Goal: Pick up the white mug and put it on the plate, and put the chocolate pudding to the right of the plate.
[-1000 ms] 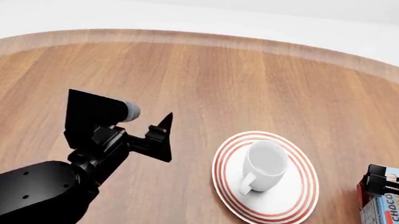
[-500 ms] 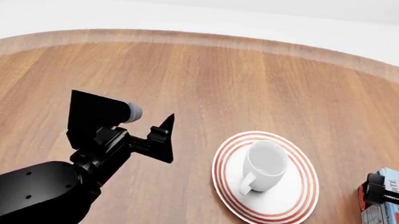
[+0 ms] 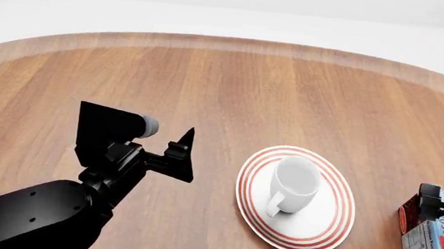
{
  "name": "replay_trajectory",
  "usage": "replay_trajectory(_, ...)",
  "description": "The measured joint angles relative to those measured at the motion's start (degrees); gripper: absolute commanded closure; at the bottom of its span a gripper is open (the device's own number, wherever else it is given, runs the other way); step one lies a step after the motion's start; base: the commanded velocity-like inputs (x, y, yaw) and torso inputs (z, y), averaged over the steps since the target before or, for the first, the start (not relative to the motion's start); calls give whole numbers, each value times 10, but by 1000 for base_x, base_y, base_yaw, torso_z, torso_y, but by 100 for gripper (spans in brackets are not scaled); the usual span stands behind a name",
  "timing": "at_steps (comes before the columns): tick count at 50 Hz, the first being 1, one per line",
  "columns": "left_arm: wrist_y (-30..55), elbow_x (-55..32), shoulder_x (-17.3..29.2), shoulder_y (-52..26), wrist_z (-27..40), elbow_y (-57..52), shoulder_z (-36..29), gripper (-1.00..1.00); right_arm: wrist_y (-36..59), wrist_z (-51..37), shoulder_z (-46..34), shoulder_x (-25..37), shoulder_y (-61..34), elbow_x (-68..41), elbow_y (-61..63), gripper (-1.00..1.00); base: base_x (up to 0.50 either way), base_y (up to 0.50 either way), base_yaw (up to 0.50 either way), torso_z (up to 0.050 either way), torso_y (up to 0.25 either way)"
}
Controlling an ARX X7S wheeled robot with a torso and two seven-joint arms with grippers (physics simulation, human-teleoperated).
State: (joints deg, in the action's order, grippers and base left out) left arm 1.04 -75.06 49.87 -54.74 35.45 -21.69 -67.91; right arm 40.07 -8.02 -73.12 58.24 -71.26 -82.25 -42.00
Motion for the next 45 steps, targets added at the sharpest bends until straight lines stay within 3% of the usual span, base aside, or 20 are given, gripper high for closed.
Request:
replay_trajectory(27,3,-1,11,-2,7,-18,6,-100,141,-95,37,128,-153,-5,240,-100,0,0,0,0,0)
replay_trajectory(45,2,6,28,-5,23,-49,14,-100,150,-123,60,183,-198,6,396,-100,0,0,0,0,0)
